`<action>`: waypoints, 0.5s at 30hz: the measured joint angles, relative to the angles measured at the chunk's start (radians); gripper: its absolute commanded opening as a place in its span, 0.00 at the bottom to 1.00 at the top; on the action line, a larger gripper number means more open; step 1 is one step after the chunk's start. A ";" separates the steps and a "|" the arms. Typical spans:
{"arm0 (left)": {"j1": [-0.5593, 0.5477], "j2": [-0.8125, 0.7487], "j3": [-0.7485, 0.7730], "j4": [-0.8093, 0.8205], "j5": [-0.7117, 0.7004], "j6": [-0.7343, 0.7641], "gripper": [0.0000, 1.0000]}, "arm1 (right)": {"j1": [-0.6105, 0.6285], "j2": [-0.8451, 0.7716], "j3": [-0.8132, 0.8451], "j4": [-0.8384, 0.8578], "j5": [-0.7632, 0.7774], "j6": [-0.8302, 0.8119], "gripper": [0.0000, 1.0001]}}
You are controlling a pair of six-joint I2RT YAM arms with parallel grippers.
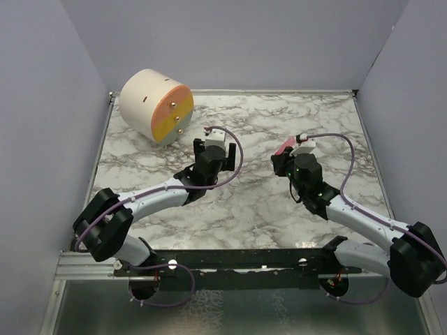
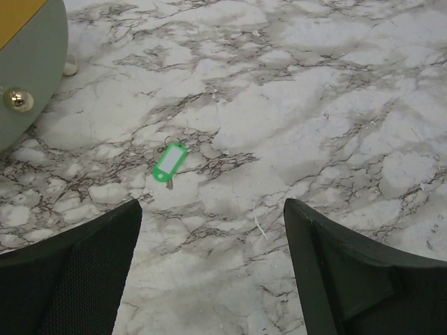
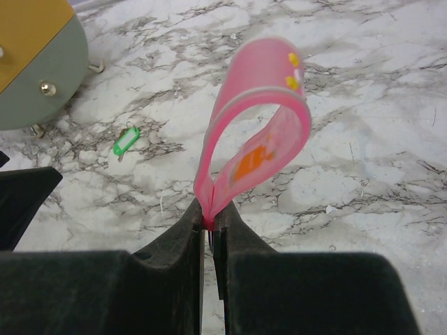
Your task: Put the keys on the keyring
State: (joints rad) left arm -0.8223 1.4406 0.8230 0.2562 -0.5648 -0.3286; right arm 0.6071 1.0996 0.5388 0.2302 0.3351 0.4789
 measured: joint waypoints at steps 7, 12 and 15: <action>0.079 0.099 0.034 -0.001 0.059 -0.063 0.75 | 0.000 0.000 0.000 0.002 -0.002 -0.006 0.01; 0.124 0.251 0.127 -0.039 0.083 -0.098 0.62 | 0.000 -0.016 0.000 0.002 -0.006 -0.006 0.01; 0.134 0.337 0.182 -0.060 0.087 -0.108 0.60 | 0.000 -0.039 0.000 0.002 -0.007 -0.006 0.01</action>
State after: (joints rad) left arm -0.6880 1.7775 1.0054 0.1959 -0.4774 -0.4370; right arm 0.6071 1.0607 0.5388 0.2317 0.3283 0.4725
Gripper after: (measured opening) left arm 0.624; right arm 0.073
